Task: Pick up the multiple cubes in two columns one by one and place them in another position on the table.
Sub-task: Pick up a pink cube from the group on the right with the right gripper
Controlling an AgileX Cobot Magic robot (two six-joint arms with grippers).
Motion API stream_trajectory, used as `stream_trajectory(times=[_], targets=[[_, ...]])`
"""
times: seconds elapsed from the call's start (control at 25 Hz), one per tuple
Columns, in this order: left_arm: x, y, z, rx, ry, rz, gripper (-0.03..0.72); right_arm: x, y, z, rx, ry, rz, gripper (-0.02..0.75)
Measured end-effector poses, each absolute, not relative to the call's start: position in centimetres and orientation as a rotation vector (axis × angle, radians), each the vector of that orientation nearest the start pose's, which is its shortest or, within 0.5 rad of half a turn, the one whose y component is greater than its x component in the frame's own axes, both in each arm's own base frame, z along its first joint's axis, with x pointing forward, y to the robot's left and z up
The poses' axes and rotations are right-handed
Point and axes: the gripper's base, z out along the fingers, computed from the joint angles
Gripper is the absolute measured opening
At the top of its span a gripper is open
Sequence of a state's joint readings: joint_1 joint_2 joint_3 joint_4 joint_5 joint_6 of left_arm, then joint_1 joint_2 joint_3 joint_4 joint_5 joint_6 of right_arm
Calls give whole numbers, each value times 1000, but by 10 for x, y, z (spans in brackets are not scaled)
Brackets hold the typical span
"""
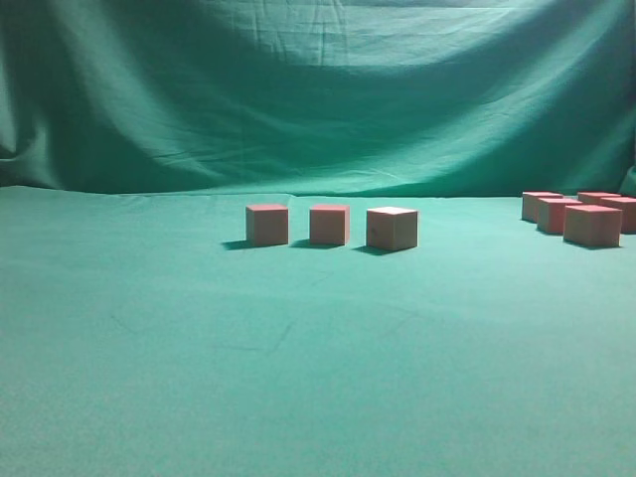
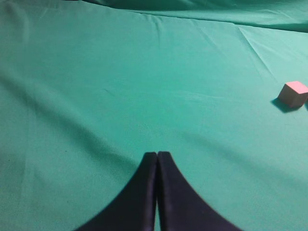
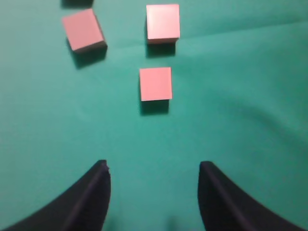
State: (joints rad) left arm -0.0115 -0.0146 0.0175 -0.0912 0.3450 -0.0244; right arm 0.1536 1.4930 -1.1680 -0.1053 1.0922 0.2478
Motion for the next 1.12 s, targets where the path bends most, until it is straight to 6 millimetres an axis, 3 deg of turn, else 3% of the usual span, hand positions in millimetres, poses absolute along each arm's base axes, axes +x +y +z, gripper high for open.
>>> stream_trajectory(times=[0.24, 0.44, 0.64, 0.72, 1.12], targets=[[53, -3, 177, -69, 1830, -114, 0, 304, 15, 244, 189, 2892, -64, 368], [53, -3, 177, -69, 1830, -114, 0, 323, 19, 214, 107, 2897, 13, 368], [53, -3, 177, -69, 1830, -114, 0, 336, 20, 198, 31, 2860, 18, 368], [53, -3, 177, -69, 1830, -114, 0, 339, 20, 194, 21, 2856, 17, 424], [53, -3, 177, -69, 1830, -114, 0, 348, 21, 167, 6, 2893, 11, 420]])
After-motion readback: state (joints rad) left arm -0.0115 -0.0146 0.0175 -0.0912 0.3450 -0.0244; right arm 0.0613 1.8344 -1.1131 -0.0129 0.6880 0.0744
